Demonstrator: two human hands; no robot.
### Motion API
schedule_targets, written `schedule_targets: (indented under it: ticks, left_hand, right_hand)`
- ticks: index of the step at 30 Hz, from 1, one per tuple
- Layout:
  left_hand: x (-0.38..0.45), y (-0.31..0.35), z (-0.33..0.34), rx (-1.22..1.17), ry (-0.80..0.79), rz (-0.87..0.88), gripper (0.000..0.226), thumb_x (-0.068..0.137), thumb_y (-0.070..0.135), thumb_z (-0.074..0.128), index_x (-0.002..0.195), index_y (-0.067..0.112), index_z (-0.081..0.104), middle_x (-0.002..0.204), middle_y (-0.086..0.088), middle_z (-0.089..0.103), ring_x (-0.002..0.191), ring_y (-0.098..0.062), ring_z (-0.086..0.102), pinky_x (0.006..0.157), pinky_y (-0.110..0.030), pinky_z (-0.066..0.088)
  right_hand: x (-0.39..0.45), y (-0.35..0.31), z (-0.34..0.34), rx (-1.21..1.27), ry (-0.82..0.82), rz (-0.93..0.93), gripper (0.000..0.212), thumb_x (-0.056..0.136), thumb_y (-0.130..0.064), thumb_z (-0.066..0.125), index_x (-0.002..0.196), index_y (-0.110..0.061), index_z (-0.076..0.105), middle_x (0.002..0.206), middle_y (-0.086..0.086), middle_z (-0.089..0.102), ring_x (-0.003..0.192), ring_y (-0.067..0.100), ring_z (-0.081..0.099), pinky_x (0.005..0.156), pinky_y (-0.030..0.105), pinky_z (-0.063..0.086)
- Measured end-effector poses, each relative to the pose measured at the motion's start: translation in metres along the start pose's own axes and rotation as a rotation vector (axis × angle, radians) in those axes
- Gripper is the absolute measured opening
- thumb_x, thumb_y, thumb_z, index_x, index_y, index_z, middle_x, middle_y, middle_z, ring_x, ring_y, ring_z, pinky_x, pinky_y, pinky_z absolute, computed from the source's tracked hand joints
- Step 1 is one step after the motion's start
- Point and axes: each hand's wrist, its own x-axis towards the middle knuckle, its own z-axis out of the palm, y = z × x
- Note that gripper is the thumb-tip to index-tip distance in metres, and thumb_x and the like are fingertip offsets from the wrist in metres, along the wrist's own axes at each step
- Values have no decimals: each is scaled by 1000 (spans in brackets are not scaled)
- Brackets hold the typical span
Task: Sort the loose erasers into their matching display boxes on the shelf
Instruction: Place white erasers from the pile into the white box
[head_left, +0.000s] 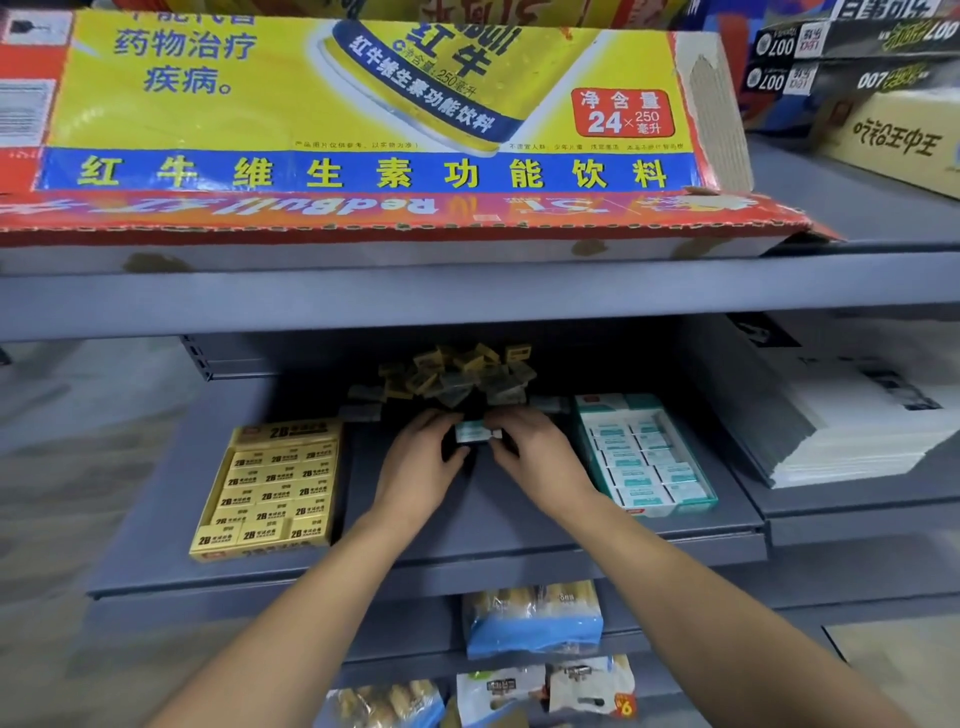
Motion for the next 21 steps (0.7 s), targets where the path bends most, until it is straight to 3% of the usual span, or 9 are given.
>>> schedule_targets:
  ticks: [6,8,11,16,21]
  left_hand:
    - [-7,-1,-3,-41,48,26,34,89,13,65,124,15,62,121,2,59,108,-13,56,86,-16,38]
    - [-10,-1,-4,-57,56,38,35,89,10,64,124,15,62,121,3,59,107,-12,56,86,-15,38]
    - [-12,1,-6,-107,74,41,36,89,6,63,124,17,62,119,3,60,104,-10,57,85,-17,42]
    - [-11,3,-8,-161,128,1,45,86,8,67,128,17,56,110,4,63,96,-8,59,81,-22,48]
    - [-11,8,-5,-155,47,45,45,83,15,70,127,17,59,118,2,60,101,-11,57,85,-23,47]
  right_hand:
    - [-6,-8,0,98,6,12,14,86,-10,68,100,-7,70,107,4,68,97,15,63,85,24,51]
    - [-5,-12,-3,155,-7,103,14,89,-15,66,101,-9,71,103,2,69,90,7,62,80,17,48]
    - [0,-20,-8,347,-116,311,33,89,-17,66,122,-15,62,99,-3,68,79,-1,60,74,11,46]
    - [7,-24,-8,595,-67,468,49,84,-5,60,129,-23,56,106,-2,67,91,4,65,78,21,55]
    - [9,-22,-12,830,40,645,29,82,-4,71,107,-8,59,100,14,69,86,25,71,76,45,60]
